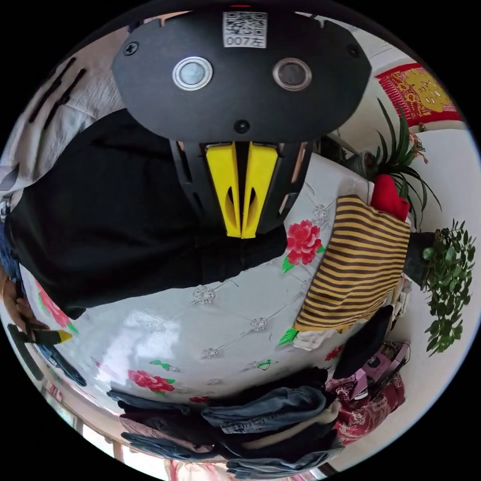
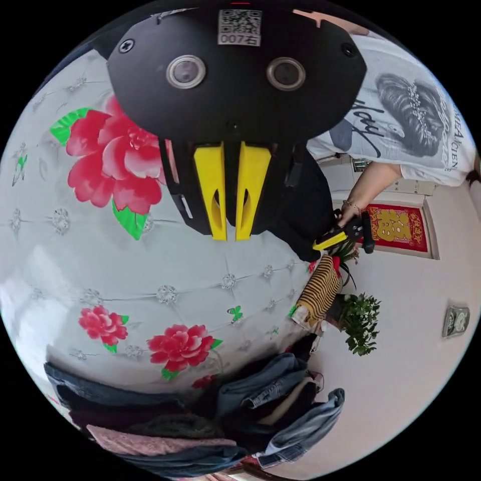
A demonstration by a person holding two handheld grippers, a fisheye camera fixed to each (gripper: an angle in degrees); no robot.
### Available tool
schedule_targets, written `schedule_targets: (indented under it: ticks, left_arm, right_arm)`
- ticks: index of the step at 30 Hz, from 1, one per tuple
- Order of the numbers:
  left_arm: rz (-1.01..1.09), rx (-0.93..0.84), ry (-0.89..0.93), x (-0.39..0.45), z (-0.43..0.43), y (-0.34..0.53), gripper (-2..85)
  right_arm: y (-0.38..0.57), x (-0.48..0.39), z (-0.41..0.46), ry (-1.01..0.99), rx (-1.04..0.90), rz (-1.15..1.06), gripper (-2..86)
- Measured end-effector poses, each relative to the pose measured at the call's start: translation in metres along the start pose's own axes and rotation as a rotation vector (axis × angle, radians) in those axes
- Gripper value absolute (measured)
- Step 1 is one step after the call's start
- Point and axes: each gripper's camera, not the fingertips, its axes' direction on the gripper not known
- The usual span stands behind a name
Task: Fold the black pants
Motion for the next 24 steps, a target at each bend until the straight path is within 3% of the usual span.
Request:
schedule_targets:
  ticks: [5,11,13,16,18,24]
  left_arm:
    - [-0.195,0.107,0.028,-0.007,-0.056,0.044,1.2]
    - [-0.4,0.049,0.106,-0.001,-0.076,0.106,4.2]
    - [-0.383,0.023,0.127,0.005,-0.063,0.107,5.3]
    - [-0.176,-0.058,0.01,0.035,-0.02,0.096,5.9]
    - [0.004,0.012,-0.127,0.064,-0.016,0.093,5.5]
    - [0.016,-0.097,-0.112,0.067,-0.017,0.07,5.3]
  right_arm:
    - [0.11,0.008,-0.057,0.159,0.086,0.115,2.8]
    - [0.327,0.035,-0.138,0.442,0.335,0.771,4.9]
    - [0.425,0.035,-0.164,0.478,0.53,1.049,4.8]
    - [0.516,0.048,-0.168,0.365,0.706,1.284,4.8]
    - [0.546,0.058,-0.162,0.289,0.777,1.334,4.6]
    - [0.569,0.086,-0.148,0.086,0.819,1.389,0.9]
